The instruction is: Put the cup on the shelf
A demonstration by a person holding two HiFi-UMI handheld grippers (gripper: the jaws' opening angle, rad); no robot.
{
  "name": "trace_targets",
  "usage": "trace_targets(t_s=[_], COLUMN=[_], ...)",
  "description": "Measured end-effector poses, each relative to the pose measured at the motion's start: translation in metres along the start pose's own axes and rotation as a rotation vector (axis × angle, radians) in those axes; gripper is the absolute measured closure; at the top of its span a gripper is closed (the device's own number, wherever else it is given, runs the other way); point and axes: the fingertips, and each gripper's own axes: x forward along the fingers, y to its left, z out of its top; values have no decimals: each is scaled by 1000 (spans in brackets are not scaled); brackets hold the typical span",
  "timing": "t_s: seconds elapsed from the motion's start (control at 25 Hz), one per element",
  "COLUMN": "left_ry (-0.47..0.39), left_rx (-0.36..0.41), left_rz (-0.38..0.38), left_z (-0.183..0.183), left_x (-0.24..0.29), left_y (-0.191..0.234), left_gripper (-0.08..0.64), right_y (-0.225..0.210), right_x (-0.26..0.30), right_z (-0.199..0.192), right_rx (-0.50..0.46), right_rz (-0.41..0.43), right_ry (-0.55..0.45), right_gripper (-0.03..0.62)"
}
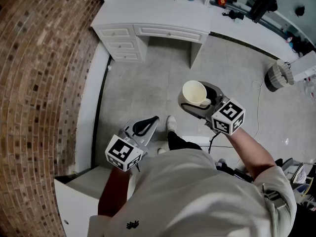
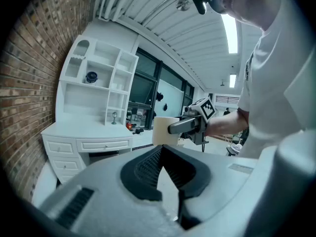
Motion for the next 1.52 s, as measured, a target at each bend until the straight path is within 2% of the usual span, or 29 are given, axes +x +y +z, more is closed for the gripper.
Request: trace_targets(t_s=[0.16, 0.36, 0.64, 0.88, 1.12, 1.52], left_ry=[24, 17, 54, 76, 66, 84], left_rx=[28, 30, 28, 17, 32, 141], left_rz=[-39, -91, -152, -213, -335, -500], left_z=[30, 71, 88, 98, 114, 163], left_x=[49, 114, 182, 212, 238, 248], left_y=[25, 56, 95, 134, 198, 335], left_gripper=[555, 555, 555, 555, 555, 555], right_y=[-62, -136, -210, -266, -320, -407], right_x=[4, 7, 31, 56, 104, 184], right_z=[17, 31, 31, 42, 69, 148], right_rx=[-9, 27, 56, 82, 84, 79], right_rz=[-26, -64, -69, -129, -216, -389], right_ry=[-11, -32, -20, -26, -25, -55], right_gripper=[164, 164, 163, 164, 164, 164])
